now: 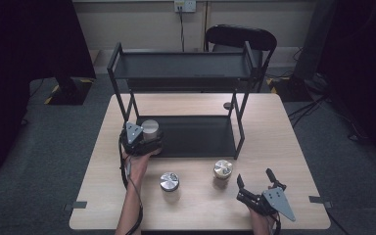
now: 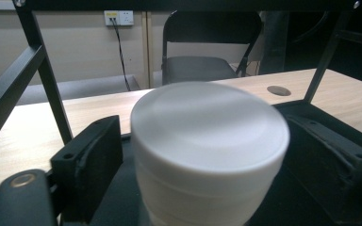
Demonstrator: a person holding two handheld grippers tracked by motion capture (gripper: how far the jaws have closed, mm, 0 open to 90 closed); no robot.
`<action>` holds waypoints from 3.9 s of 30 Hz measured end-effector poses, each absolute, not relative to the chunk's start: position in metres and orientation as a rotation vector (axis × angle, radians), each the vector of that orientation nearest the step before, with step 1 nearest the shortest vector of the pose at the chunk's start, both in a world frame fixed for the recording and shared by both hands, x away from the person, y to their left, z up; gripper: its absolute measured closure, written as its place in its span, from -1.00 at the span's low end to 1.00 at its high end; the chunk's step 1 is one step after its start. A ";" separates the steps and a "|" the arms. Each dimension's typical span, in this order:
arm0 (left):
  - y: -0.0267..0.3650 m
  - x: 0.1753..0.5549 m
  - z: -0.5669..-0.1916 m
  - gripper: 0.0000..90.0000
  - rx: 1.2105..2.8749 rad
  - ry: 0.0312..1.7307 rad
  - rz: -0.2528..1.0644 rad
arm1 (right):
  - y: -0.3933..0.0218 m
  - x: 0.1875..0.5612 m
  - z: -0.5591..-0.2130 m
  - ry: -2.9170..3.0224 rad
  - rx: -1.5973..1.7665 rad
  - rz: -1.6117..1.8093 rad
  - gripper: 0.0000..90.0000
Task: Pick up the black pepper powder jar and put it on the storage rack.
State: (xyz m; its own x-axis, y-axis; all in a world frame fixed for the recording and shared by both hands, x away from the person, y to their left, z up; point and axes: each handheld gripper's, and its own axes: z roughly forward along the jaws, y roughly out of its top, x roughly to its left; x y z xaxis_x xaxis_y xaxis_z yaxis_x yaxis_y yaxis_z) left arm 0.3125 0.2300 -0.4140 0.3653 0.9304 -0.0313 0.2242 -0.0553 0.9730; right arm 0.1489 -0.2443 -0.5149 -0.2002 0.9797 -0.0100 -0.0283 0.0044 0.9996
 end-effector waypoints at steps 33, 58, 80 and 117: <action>0.232 0.279 -0.400 -1.00 1.429 1.022 0.902 | -0.244 0.149 -0.515 1.337 1.081 1.362 -1.00; 0.243 0.253 -0.401 -1.00 1.368 0.998 0.933 | -0.244 0.149 -0.515 1.336 1.081 1.362 -1.00; 0.245 0.224 -0.417 -1.00 1.319 0.999 0.962 | -0.243 0.149 -0.515 1.334 1.082 1.360 -1.00; 0.245 0.178 -0.464 -1.00 1.259 1.005 0.981 | -0.243 0.149 -0.515 1.332 1.084 1.358 -1.00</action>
State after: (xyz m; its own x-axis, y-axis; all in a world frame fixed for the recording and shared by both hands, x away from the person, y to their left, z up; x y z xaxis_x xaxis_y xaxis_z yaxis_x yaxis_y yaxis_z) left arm 0.1785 0.2447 -0.4644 0.2736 0.9605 -0.0516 -0.0290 0.0619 0.9977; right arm 0.1486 -0.2429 -0.5152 -0.1927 0.9812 -0.0104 -0.0299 0.0047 0.9995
